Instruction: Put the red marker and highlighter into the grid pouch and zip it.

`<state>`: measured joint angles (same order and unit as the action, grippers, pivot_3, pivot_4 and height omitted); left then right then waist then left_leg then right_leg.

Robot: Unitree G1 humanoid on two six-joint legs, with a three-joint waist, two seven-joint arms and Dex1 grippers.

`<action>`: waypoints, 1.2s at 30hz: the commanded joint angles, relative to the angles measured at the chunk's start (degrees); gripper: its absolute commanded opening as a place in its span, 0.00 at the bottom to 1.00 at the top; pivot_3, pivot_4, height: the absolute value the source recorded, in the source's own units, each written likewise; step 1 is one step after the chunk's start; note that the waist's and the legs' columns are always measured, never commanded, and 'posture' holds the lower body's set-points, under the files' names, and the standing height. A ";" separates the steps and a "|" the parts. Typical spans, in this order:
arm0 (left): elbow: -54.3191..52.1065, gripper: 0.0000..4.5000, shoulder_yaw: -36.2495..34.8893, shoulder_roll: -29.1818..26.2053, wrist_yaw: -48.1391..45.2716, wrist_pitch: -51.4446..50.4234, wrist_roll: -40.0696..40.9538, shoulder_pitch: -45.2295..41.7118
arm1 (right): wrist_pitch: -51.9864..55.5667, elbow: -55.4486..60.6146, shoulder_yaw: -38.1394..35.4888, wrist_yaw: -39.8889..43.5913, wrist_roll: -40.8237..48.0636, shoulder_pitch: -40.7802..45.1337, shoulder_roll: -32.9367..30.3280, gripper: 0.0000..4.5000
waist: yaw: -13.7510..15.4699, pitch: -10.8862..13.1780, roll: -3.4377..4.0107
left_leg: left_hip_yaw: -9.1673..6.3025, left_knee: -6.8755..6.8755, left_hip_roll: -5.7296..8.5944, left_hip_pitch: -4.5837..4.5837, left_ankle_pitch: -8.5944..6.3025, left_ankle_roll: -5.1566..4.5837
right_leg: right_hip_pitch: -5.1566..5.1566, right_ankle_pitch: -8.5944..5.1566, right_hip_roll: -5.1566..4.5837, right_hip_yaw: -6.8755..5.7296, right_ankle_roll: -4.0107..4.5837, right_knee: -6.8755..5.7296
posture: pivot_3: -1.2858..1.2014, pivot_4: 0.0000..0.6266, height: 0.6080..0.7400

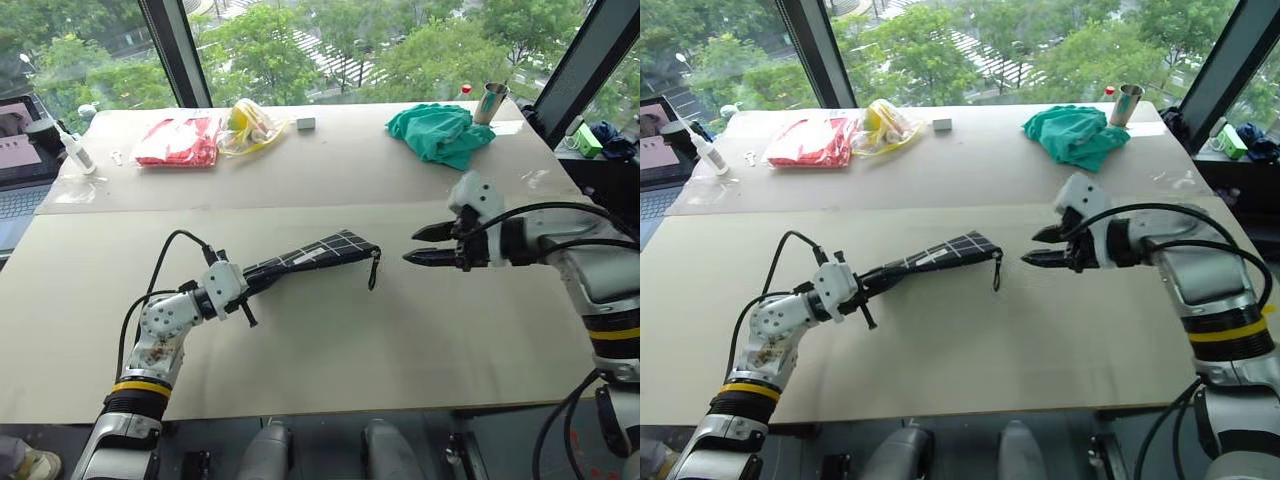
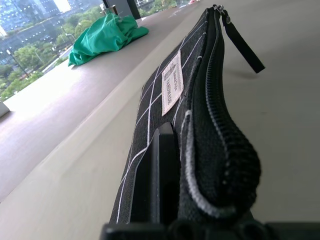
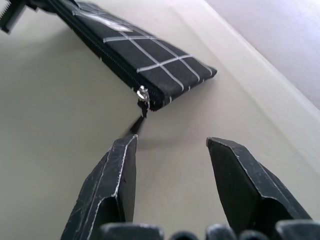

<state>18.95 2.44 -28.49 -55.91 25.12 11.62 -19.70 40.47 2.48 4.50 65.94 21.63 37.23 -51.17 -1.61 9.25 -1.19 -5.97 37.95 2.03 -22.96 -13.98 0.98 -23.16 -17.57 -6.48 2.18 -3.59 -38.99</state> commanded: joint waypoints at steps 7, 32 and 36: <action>9.00 0.00 2.95 -4.22 -20.19 11.77 3.69 -10.21 | 1.74 7.46 -18.11 3.84 13.57 -15.42 -1.79 0.56 | 0.81 0.00 0.00 | 0.04 0.01 -0.01 0.01 0.00 0.00 | 0.02 0.00 0.01 -0.01 0.00 -0.03 | 0.52 0.24 1.00; 23.98 0.99 5.07 -7.94 -33.27 18.64 -0.25 -17.48 | 2.78 22.04 -21.96 -5.71 19.32 -28.60 -2.89 0.57 | 0.04 0.05 -0.08 | -0.08 0.47 -0.03 -0.08 -0.06 -0.11 | 0.18 0.01 0.08 -0.16 -0.03 -0.11 | 0.52 0.24 1.00; 11.05 0.99 2.19 -16.54 -36.21 -0.13 8.22 -10.62 | 1.41 19.06 -21.04 -3.85 18.45 -26.61 -4.77 0.57 | -0.90 0.04 -0.06 | -0.12 0.38 -0.06 -0.07 -0.07 -0.12 | 0.15 0.01 0.10 -0.16 -0.03 -0.12 | 0.52 0.24 1.00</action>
<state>37.39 7.32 -42.22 -91.38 34.62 14.87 -31.90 43.92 21.93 -15.99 60.89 40.55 9.28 -54.81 -2.51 9.30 -1.25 -6.10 38.32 1.97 -23.03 -14.05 0.85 -23.02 -17.57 -6.39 2.02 -3.62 -39.10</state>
